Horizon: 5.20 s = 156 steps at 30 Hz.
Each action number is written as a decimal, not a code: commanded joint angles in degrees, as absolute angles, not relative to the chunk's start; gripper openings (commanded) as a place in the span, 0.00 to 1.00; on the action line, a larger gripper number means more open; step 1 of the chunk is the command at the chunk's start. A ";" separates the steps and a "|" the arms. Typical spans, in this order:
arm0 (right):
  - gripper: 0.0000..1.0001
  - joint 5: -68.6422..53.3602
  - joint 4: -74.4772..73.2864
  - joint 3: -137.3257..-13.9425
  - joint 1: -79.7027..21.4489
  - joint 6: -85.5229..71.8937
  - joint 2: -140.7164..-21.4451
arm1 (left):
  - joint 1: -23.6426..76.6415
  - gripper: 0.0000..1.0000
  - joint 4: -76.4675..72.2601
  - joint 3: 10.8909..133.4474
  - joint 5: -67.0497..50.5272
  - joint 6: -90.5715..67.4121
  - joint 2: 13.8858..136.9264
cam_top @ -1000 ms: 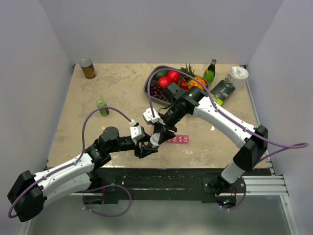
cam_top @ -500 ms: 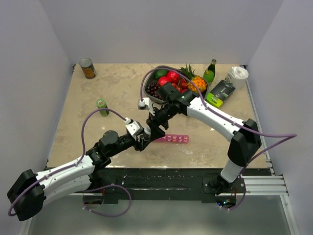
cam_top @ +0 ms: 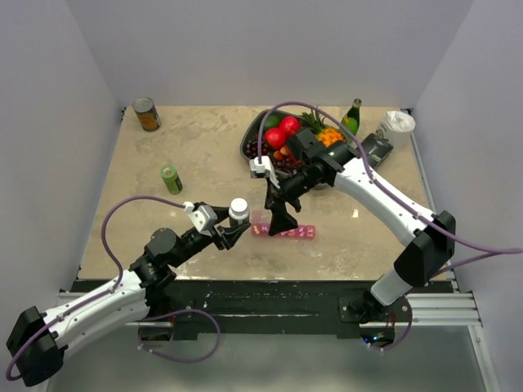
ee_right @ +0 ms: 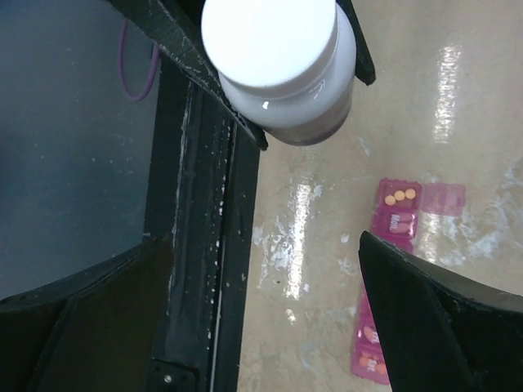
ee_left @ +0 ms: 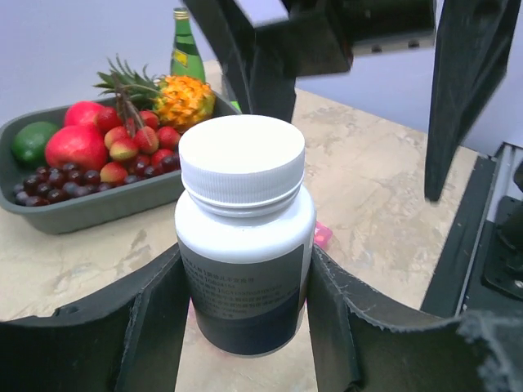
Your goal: Sort the pills into containers
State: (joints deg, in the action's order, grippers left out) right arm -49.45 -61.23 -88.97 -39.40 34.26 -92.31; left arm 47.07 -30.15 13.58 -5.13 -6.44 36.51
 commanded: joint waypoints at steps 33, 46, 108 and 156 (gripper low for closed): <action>0.99 -54.93 -83.49 -92.81 -40.87 82.88 -85.95 | 47.11 0.00 -25.40 23.11 -36.91 -4.57 45.43; 0.98 -54.14 -83.14 -92.63 -43.94 83.06 -87.36 | 47.11 0.00 -25.66 24.69 -39.29 -3.87 48.69; 0.99 -52.38 -58.42 -97.29 -38.76 31.51 -89.74 | 47.64 0.00 -25.76 21.44 -8.68 2.55 49.05; 0.53 -48.96 -78.84 -90.53 -49.39 76.65 -87.98 | 47.72 0.00 -25.49 24.00 -41.05 -3.34 51.51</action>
